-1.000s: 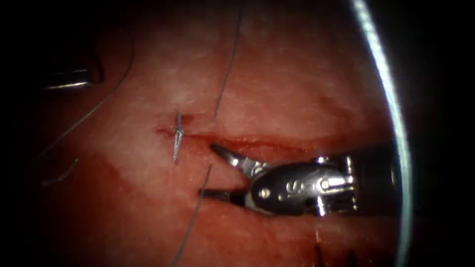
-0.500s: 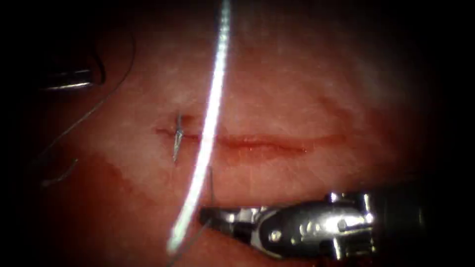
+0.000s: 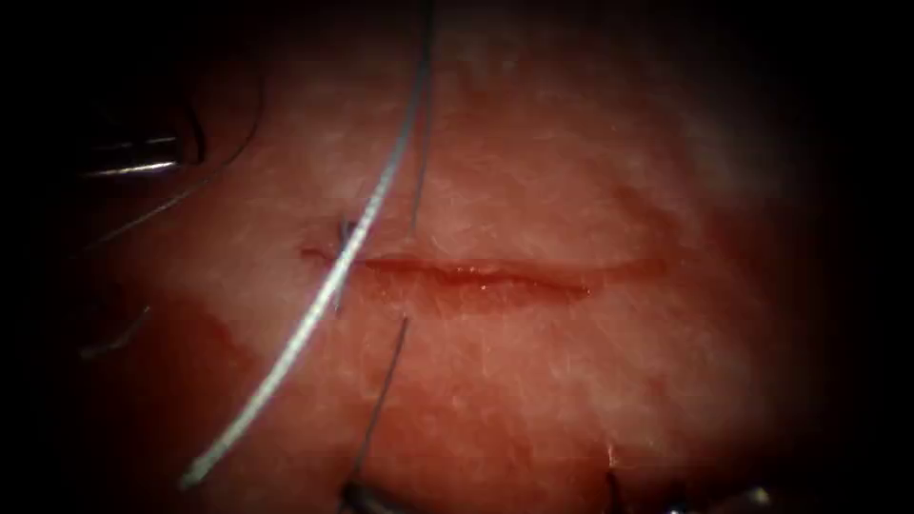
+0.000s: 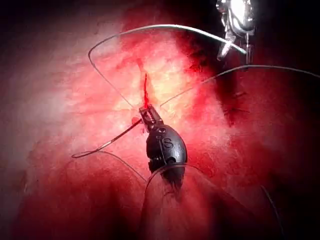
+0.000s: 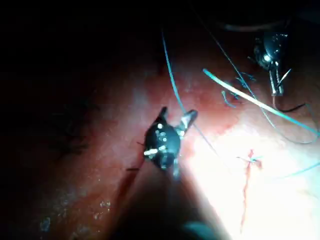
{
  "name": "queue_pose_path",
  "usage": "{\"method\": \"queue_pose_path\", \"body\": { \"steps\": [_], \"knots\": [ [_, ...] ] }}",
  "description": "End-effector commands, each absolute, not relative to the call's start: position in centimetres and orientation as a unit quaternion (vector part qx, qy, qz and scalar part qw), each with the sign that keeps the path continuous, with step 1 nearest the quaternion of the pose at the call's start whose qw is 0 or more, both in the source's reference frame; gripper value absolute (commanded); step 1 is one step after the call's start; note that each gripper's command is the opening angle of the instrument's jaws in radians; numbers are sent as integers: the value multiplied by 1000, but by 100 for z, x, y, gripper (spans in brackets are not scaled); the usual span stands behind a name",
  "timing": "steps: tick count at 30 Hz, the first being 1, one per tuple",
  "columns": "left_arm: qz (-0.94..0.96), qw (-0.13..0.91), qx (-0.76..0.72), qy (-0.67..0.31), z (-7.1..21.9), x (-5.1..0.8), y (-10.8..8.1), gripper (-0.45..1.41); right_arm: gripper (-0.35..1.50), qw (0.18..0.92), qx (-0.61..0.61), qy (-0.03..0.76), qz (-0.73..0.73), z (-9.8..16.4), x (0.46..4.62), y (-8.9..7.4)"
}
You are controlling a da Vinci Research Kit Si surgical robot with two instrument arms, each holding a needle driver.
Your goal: Wound Closure
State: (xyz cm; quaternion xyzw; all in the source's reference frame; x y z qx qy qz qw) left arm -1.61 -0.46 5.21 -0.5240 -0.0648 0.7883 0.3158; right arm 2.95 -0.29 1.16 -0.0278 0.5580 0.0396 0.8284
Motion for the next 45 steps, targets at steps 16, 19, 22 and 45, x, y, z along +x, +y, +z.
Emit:
{"method": "queue_pose_path", "body": {
  "steps": [16,19,22,45],
  "knots": [
    [788,316,-523,-67,526,-165,-58,-45,79,841,-55,537,47,280,311,2],
    [788,316,-524,-67,526,-165,-58,-45,-35,839,-18,543,26,286,309,-5],
    [788,316,-524,-67,526,-165,-58,-45,-35,837,-9,547,30,279,305,-10],
    [788,315,-524,-68,528,-168,-59,-45,120,819,1,572,35,130,313,-51]
  ]
}}
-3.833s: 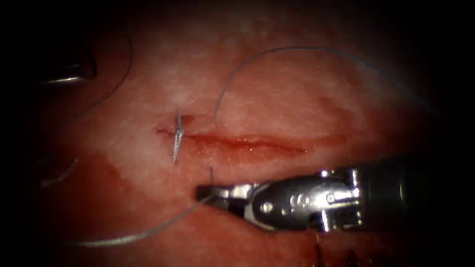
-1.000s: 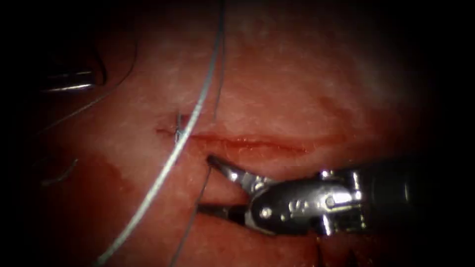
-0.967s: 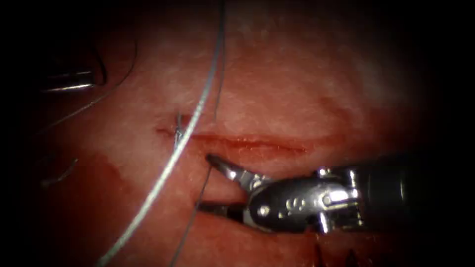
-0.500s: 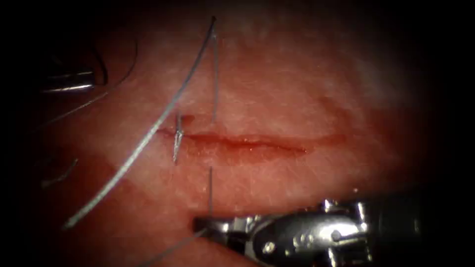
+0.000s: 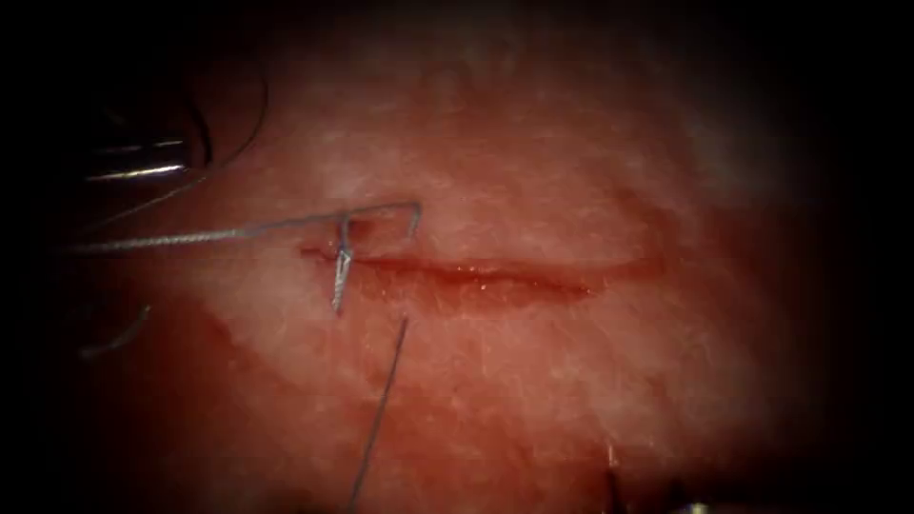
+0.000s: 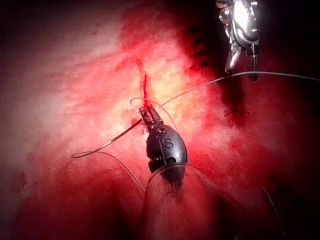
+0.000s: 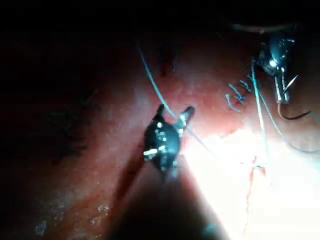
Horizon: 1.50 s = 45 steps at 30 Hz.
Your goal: Wound Closure
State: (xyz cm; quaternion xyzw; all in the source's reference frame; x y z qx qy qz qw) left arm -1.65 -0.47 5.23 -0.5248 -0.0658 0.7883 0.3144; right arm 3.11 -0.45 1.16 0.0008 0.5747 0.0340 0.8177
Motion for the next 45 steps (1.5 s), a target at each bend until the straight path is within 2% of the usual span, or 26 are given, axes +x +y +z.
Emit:
{"method": "queue_pose_path", "body": {
  "steps": [1,6,18,19,20,22,29,45],
  "knots": [
    [788,315,-524,-68,528,-168,-59,-45,120,820,0,571,36,136,309,-48],
    [789,314,-523,-68,529,-168,-59,-45,121,836,-31,546,44,206,284,-14],
    [789,314,-523,-68,530,-169,-60,-45,113,847,-59,525,46,295,305,6],
    [789,314,-523,-68,530,-169,-60,-45,99,847,-58,526,44,297,305,5],
    [789,314,-523,-68,530,-169,-60,-45,64,845,-49,531,36,299,305,4],
    [789,313,-524,-69,530,-169,-60,-45,-35,841,-21,540,28,300,301,-1],
    [790,313,-523,-70,530,-169,-60,-45,-35,837,1,547,34,270,293,-14],
    [790,313,-523,-70,530,-169,-60,-45,-35,822,28,569,19,171,312,-65]
  ]
}}
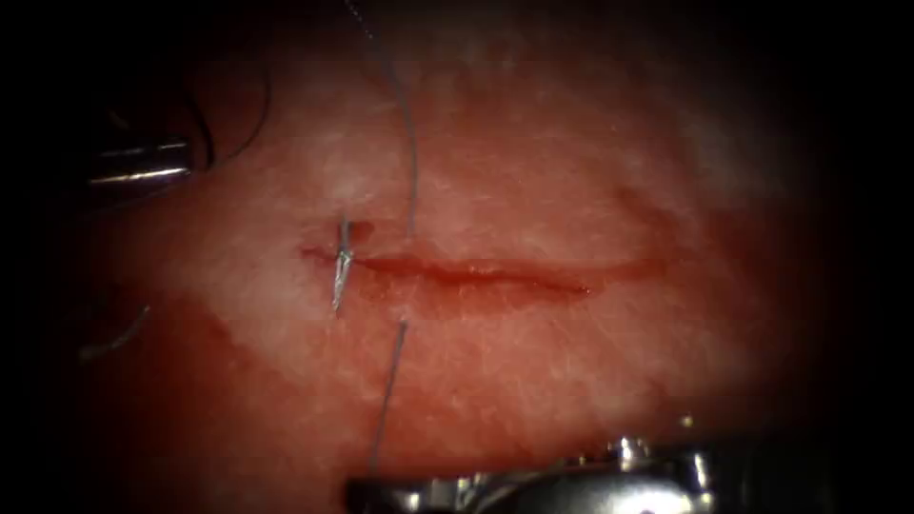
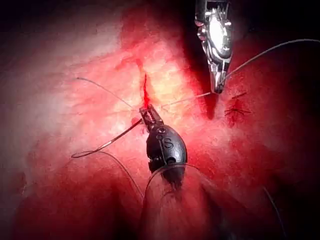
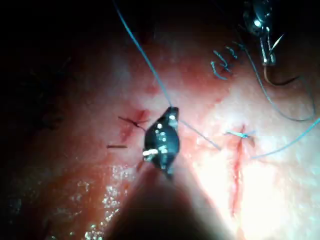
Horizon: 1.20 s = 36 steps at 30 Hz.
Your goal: Wound Closure
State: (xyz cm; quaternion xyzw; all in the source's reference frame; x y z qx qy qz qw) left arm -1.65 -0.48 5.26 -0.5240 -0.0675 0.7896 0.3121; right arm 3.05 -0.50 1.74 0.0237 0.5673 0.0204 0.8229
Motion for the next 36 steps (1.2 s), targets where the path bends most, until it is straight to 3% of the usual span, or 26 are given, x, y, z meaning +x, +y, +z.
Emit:
{"method": "queue_pose_path", "body": {
  "steps": [1,30,31,32,33,35,36],
  "knots": [
    [790,313,-523,-70,530,-168,-59,-45,-35,822,29,569,17,168,313,-67],
    [790,312,-523,-71,529,-167,-60,-45,-35,810,63,583,12,111,322,-111],
    [790,313,-523,-70,529,-167,-60,-45,7,812,56,580,17,112,322,-110],
    [790,313,-523,-70,529,-168,-60,-45,76,813,44,579,27,114,322,-108],
    [790,313,-523,-69,530,-169,-60,-45,108,815,35,577,34,115,322,-107],
    [790,312,-522,-69,532,-170,-61,-45,133,817,28,574,45,117,320,-102],
    [790,311,-523,-70,534,-171,-61,-45,135,817,28,574,45,118,319,-101]
  ]
}}
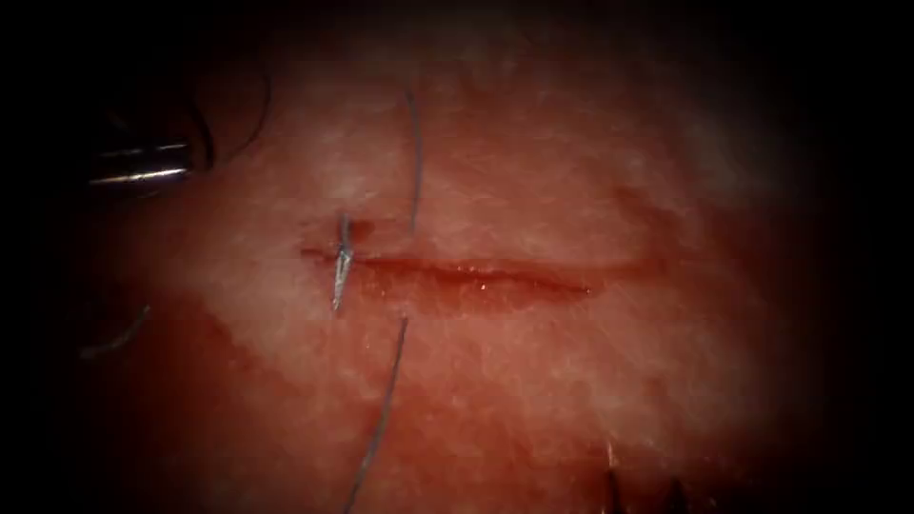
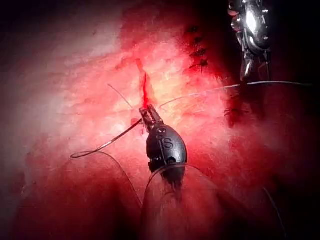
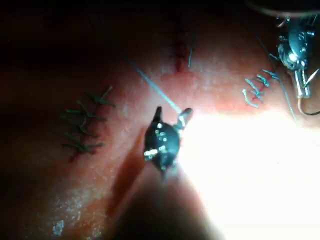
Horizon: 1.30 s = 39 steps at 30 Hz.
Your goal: Wound Closure
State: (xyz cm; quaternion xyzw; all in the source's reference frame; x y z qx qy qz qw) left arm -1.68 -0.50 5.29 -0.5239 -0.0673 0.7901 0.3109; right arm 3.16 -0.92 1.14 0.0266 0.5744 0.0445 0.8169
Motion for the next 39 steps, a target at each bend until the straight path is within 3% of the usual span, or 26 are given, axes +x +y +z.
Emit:
{"method": "queue_pose_path", "body": {
  "steps": [1,20,21,23,25,29,37,39],
  "knots": [
    [791,310,-523,-70,536,-171,-61,-45,135,817,28,574,46,118,317,-101],
    [815,293,-500,-10,664,-188,-35,-45,138,827,14,559,59,135,305,-92],
    [814,295,-500,-12,670,-186,-35,-23,138,827,14,559,59,136,305,-91],
    [810,315,-495,-15,681,-182,-34,37,138,828,12,557,60,138,304,-90],
    [805,334,-489,-20,690,-177,-36,69,138,829,10,555,62,139,303,-90],
    [805,349,-478,-35,687,-169,-41,113,138,830,9,555,62,140,303,-90],
    [807,358,-467,-50,647,-129,-39,123,138,830,9,554,62,141,301,-92],
    [808,366,-459,-51,631,-112,-39,111,138,830,9,554,62,141,301,-92]
  ]
}}
